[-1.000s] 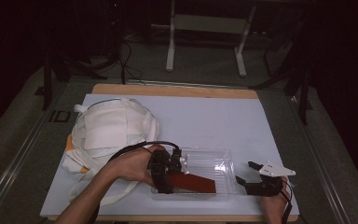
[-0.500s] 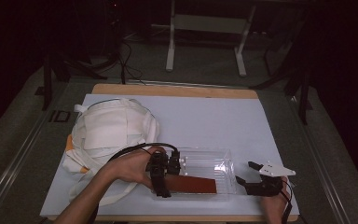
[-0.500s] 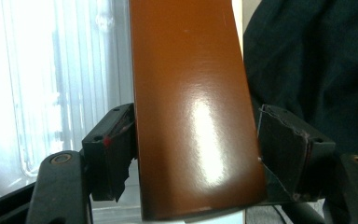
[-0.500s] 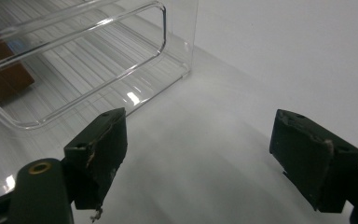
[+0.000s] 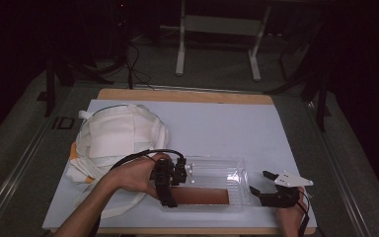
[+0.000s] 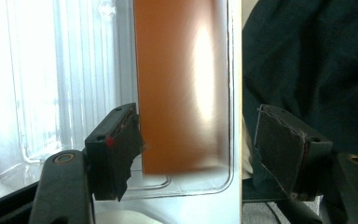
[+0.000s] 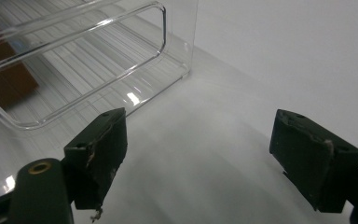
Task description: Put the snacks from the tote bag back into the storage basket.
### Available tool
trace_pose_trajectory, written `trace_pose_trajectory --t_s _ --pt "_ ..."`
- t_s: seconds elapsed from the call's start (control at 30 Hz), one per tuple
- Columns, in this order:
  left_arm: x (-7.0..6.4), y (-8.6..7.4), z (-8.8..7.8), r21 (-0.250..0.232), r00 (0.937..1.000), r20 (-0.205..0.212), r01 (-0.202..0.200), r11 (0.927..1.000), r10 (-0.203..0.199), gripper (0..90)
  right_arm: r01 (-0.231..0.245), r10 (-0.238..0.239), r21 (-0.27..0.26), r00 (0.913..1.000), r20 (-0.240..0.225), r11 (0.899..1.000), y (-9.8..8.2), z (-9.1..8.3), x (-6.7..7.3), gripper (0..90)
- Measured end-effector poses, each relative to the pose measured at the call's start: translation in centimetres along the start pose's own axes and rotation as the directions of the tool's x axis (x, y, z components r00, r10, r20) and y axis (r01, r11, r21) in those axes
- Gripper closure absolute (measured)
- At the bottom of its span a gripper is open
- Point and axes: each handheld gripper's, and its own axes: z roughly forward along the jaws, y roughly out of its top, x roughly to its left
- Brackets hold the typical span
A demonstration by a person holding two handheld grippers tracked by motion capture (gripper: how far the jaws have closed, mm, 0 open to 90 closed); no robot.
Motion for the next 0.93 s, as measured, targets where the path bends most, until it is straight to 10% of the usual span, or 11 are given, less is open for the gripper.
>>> trace_pose_trajectory --t_s 0.93 --pt "-0.6 -3.7 -3.1 -0.16 0.9912 -0.115 0.048 0.9859 -0.067 31.3 0.0 0.0 0.0 1.0 0.002 1.0 0.0 0.0 0.0 18.9"
